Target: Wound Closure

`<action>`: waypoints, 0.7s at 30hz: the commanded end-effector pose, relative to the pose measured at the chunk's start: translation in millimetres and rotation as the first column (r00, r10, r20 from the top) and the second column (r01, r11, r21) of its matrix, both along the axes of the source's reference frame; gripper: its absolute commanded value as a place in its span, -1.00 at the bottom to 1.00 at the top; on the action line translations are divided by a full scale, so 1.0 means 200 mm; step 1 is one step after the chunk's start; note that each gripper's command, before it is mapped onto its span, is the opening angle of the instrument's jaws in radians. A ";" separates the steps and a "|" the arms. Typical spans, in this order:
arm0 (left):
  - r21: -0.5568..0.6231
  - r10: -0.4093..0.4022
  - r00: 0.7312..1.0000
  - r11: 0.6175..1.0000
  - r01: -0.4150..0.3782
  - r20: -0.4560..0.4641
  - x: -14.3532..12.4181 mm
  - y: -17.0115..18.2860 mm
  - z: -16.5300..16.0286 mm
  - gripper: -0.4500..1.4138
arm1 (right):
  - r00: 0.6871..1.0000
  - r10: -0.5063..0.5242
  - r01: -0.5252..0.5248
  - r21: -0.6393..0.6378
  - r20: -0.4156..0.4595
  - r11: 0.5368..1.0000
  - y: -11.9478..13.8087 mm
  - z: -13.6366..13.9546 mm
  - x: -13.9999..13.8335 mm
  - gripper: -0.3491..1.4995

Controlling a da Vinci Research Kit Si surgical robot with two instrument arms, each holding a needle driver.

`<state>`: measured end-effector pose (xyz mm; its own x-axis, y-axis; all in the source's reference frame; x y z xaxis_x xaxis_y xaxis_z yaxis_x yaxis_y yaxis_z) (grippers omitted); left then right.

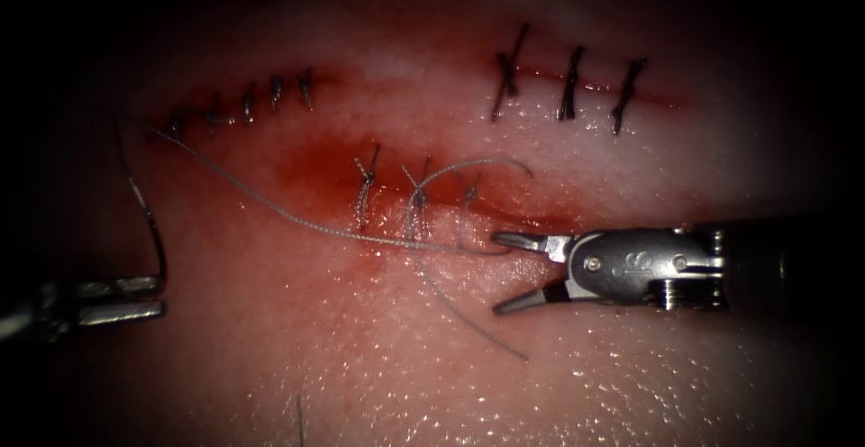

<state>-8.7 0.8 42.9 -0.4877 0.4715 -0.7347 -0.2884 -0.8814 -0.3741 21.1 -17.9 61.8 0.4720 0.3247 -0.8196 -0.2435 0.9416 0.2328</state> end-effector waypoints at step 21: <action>-0.070 0.043 0.999 0.997 -0.041 0.029 -0.008 -0.002 0.014 -1.00 | 0.962 -0.245 0.231 0.123 0.118 0.965 -0.025 0.000 0.013 -1.00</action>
<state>-9.8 0.9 45.3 -0.4825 0.3972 -0.7807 -0.2423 -0.9170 -0.3168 22.9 -22.0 61.4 0.6486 0.2740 -0.7101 -0.0504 0.9464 0.3191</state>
